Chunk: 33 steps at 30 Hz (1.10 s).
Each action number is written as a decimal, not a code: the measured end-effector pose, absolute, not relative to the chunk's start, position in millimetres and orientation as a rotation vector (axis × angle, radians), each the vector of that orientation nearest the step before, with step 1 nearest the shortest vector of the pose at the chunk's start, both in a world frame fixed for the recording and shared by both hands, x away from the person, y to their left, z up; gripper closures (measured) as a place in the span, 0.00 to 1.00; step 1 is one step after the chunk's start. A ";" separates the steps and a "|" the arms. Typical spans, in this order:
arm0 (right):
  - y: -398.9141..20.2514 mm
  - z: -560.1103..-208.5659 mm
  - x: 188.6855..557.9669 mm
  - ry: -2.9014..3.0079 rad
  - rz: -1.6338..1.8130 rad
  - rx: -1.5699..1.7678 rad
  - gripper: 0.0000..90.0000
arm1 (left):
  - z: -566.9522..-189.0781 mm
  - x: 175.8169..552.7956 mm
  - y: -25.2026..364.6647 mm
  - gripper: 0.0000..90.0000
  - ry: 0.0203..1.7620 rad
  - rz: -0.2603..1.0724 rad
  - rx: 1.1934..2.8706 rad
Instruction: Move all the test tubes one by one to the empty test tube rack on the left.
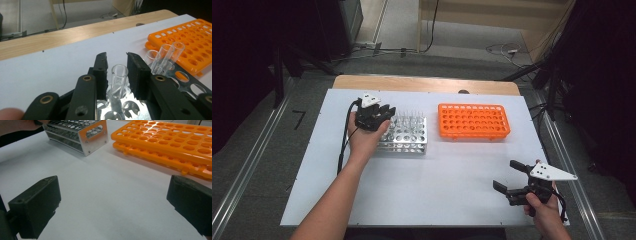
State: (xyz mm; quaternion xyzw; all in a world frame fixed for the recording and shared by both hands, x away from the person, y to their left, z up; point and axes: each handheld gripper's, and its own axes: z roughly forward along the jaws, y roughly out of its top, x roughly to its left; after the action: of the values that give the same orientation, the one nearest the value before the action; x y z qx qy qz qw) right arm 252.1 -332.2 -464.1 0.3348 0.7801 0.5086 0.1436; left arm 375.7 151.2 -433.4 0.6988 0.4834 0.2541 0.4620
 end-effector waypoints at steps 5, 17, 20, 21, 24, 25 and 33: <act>-332.7 -464.0 252.3 2.249 1.469 0.960 0.00 | -431.1 373.8 153.1 0.61 1.193 0.613 1.714; -331.7 -463.8 252.0 2.250 1.469 0.963 0.00 | -427.0 367.9 150.8 0.24 1.147 0.582 1.726; -331.8 -463.8 252.0 2.249 1.468 0.963 0.00 | -423.5 363.2 151.4 0.13 1.127 0.585 1.712; -331.9 -463.8 252.0 2.249 1.469 0.962 0.00 | -422.3 361.7 151.5 0.11 1.120 0.584 1.709; -332.2 -464.0 252.3 2.249 1.469 0.963 0.00 | -418.9 357.2 151.3 0.03 1.092 0.572 1.717; -332.0 -464.0 252.2 2.249 1.469 0.965 0.00 | -418.1 356.0 151.2 0.01 1.084 0.564 1.715; -331.1 -464.2 252.3 2.253 1.466 0.961 0.00 | -412.7 339.6 148.0 0.00 1.018 0.535 1.714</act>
State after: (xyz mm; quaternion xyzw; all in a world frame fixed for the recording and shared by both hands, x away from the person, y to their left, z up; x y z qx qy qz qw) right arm 252.3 -331.1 -464.2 0.3332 0.7812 0.5082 0.1431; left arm 339.6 148.0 -412.7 0.7127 0.4234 0.2226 0.5131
